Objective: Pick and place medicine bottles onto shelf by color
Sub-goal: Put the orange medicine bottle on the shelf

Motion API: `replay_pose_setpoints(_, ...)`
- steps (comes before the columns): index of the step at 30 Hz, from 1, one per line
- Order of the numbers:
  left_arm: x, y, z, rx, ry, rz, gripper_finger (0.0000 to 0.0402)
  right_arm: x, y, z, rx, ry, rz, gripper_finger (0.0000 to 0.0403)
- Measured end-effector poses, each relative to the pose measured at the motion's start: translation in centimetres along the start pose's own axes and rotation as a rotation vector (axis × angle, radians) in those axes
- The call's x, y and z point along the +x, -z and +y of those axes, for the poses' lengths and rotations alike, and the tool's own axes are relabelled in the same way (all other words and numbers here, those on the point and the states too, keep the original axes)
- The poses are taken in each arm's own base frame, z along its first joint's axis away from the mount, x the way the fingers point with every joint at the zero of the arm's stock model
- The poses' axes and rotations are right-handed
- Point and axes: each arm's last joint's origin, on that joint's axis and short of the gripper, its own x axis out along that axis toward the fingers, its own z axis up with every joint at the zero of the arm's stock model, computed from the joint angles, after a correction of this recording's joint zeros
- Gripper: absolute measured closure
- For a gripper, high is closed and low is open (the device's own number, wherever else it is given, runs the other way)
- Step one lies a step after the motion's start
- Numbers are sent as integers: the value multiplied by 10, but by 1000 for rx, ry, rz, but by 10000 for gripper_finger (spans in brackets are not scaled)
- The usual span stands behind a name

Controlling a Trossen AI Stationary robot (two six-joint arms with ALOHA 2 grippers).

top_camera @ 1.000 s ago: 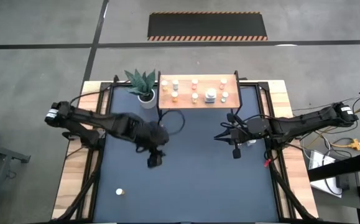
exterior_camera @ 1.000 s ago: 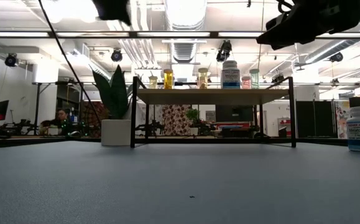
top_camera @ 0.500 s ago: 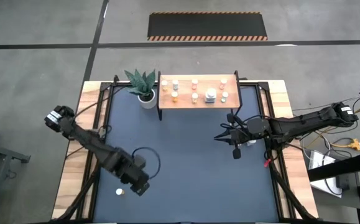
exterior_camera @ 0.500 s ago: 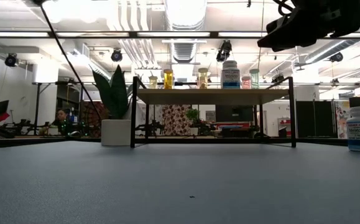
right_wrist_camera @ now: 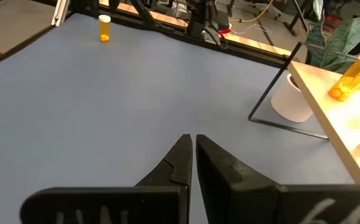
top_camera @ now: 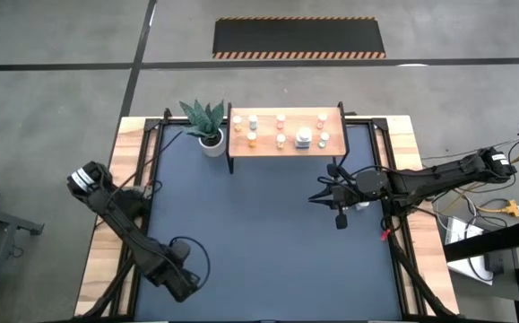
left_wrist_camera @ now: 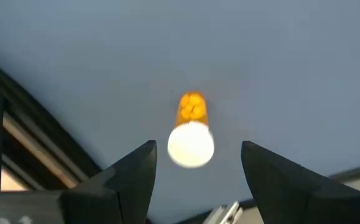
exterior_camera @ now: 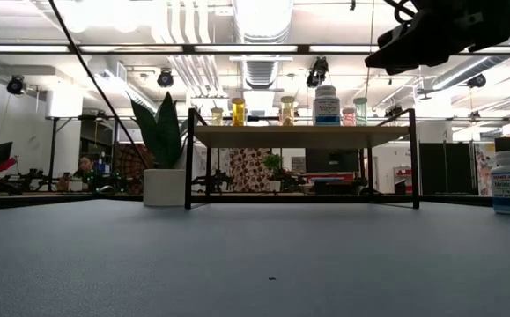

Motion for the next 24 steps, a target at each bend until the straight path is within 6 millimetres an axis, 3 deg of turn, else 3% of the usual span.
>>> replay_pose_setpoints(9, 4, 1, 1, 6, -8, -26, 185, 0, 0, 0, 10, 0, 0, 390)
replay_pose_setpoints(18, 22, -1, 5, 21, 7, -24, 186, 0, 1, 0, 9, -1, 5, 390)
replay_pose_setpoints(24, 23, 0, 5, 32, 7, -23, 225, 0, 1, 0, 14, 0, 5, 390)
